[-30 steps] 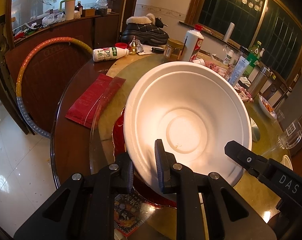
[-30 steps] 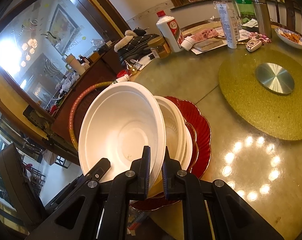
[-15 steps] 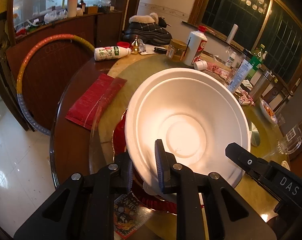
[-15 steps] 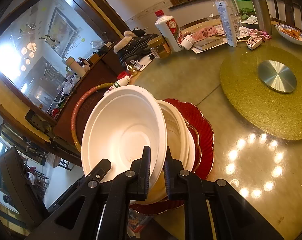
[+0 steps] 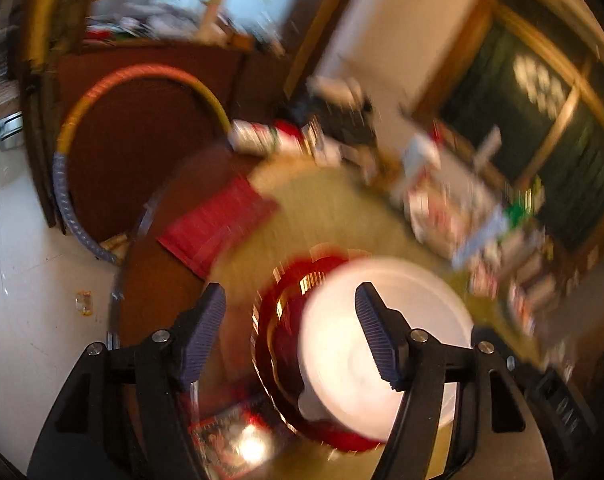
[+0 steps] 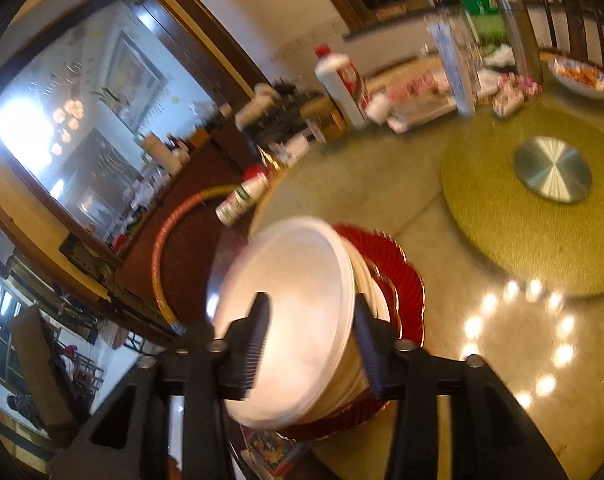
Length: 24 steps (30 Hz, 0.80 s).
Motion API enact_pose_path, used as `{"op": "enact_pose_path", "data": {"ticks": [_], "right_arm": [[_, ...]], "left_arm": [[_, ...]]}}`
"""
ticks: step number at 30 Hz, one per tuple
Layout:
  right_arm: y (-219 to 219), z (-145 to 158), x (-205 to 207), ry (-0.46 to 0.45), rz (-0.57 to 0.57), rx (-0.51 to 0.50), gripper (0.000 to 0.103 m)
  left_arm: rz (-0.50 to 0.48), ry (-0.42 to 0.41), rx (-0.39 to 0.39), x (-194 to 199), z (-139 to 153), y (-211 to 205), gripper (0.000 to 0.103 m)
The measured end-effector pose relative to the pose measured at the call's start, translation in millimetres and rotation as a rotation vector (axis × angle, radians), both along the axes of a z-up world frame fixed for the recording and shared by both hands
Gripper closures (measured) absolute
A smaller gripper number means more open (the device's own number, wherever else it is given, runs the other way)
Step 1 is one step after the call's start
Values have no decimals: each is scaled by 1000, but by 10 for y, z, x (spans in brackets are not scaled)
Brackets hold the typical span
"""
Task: Organize plates and bowls
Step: 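Move both tools to the beige ribbed bowl with the tab handle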
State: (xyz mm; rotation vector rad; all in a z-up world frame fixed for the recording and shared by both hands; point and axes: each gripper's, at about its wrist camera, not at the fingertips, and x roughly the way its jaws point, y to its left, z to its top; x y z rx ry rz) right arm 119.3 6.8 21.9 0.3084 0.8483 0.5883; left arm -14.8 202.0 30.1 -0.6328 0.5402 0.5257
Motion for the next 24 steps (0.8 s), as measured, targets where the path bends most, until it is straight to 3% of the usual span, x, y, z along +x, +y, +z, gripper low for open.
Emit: {"op": "enact_pose_path", "data": {"ticks": [1,4,7,12,18,24], "right_arm": [[-16,46,-39,-36,-11,-2,29],[-38,168,-141,-127,-21,-25,20],[-69,218,-186,-160,-7,-35,19],[-419,191,-245,-163,-72,5,18],[-1060,-21,-233,-65,-136,31,17],[-1892,-114,-331,7,-256,48,17]], "left_arm": [[41,-44,20,-88,70,9,23],[137,-180,101,-334,260,-35,20],[147,-268,159,-465,386,-136,18],[92,-321,236,-469,399,-400,15],[-151,-261,262,-139,323,-892,15],[-519,-59,207,507,77,-1692,15]]}}
